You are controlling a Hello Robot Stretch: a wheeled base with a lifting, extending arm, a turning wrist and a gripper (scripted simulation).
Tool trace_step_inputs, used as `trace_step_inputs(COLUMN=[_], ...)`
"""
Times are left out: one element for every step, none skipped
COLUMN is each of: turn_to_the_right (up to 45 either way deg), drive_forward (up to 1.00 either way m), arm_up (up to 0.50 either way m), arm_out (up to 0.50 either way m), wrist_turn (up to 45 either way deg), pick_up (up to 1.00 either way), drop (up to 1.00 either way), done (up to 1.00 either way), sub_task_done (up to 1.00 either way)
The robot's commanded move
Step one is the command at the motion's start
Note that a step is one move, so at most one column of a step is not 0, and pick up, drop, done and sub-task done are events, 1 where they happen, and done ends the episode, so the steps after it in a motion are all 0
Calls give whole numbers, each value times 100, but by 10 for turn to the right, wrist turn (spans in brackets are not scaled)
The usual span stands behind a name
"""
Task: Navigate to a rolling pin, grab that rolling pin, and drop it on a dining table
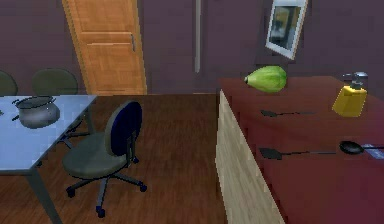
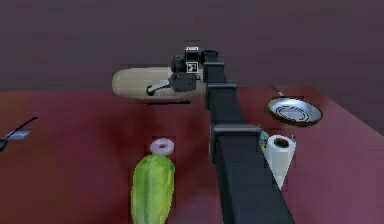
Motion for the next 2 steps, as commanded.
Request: trace_step_inputs(turn_to_the_right=[0, 0], drive_forward=[0, 0], arm_up=[0, 0], arm_out=[0, 0], wrist_turn=[-450, -450], pick_up=[0, 0], drop=[0, 0], done=[0, 0], sub_task_done=[0, 0])
